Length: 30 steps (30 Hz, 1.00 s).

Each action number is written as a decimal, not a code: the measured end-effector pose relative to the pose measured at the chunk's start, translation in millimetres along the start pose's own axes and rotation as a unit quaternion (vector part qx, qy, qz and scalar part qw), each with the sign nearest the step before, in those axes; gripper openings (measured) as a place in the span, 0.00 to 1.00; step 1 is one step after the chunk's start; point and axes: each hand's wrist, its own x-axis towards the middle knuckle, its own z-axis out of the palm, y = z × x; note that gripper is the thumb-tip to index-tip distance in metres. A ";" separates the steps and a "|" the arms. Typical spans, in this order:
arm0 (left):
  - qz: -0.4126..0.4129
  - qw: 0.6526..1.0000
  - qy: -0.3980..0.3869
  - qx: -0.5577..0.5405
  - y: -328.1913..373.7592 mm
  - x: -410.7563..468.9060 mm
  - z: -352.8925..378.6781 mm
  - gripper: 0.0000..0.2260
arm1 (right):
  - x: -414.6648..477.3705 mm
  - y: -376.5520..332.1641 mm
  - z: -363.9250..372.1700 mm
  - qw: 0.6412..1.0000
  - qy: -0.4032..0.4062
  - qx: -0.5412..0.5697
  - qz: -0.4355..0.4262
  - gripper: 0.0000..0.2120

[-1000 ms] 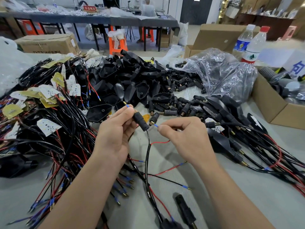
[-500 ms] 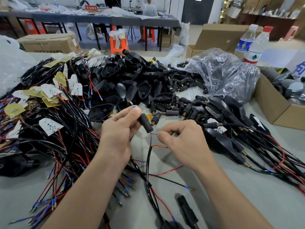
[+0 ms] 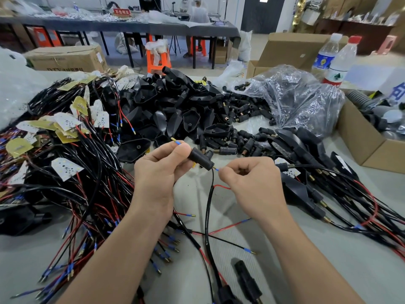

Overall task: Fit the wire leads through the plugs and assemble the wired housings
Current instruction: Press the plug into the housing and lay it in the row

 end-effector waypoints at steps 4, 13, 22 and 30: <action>0.064 0.997 0.017 0.047 0.6 -2.9 -0.1 0.04 | 0.6 2.3 2.8 0.998 -0.029 0.048 0.002 0.10; -0.009 0.997 -0.012 0.072 0.6 0.4 0.1 0.05 | 7.1 9.9 1.4 0.990 -0.064 0.129 -0.008 0.07; -0.056 0.998 -0.031 0.011 -0.6 -3.0 3.1 0.14 | 7.5 11.5 -3.3 0.979 -0.143 0.146 0.012 0.07; -0.032 0.992 -0.076 0.095 -2.2 -1.2 2.4 0.14 | 1.8 4.3 -0.4 0.977 -0.121 0.164 0.066 0.09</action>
